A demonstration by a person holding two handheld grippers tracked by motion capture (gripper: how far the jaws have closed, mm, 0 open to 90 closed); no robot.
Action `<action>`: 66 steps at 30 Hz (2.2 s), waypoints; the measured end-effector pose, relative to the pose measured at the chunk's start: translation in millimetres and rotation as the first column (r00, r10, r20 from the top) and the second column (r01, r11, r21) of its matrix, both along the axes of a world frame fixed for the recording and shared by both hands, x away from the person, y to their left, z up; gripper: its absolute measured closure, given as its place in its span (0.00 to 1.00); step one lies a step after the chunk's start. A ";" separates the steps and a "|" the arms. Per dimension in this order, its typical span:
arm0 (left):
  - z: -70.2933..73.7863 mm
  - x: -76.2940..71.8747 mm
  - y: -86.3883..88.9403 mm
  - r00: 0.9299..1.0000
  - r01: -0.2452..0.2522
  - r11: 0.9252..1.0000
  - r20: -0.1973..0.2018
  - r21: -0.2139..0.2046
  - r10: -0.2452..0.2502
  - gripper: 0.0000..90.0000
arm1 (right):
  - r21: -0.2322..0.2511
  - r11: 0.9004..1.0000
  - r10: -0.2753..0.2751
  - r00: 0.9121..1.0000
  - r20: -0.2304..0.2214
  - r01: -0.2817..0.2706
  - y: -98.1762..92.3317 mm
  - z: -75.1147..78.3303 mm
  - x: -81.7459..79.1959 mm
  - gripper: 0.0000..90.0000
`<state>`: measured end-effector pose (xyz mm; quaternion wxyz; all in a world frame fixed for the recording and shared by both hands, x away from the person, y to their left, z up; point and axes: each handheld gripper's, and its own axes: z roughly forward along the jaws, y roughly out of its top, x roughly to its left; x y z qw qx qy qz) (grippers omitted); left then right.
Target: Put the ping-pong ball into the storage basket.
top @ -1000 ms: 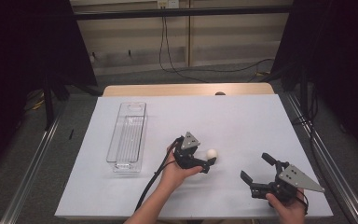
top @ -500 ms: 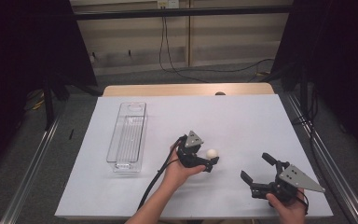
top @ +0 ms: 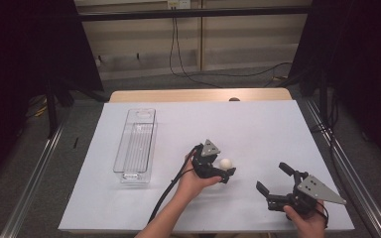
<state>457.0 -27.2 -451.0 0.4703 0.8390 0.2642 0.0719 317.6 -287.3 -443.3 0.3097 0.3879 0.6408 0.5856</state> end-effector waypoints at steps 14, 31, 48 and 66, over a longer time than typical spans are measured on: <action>-5.4 4.0 -4.9 1.000 0.028 0.999 -0.008 0.036 -0.027 0.26 | 0.003 1.000 -0.003 1.000 -0.009 0.003 1.0 -0.5 0.1 0.00; -7.6 6.5 -17.1 0.998 0.060 0.992 -0.022 0.114 -0.058 0.44 | 0.004 1.000 0.000 1.000 -0.003 0.000 -0.2 0.0 0.2 0.00; -3.6 6.4 -12.3 0.997 0.062 0.991 -0.059 0.117 -0.056 0.57 | 0.001 1.000 0.006 1.000 -0.006 -0.006 -0.2 0.0 0.0 0.00; 8.9 6.9 4.9 0.995 0.055 0.993 -0.084 0.108 -0.046 0.57 | 0.000 1.000 0.008 1.000 -0.007 -0.008 0.3 -0.1 0.0 0.00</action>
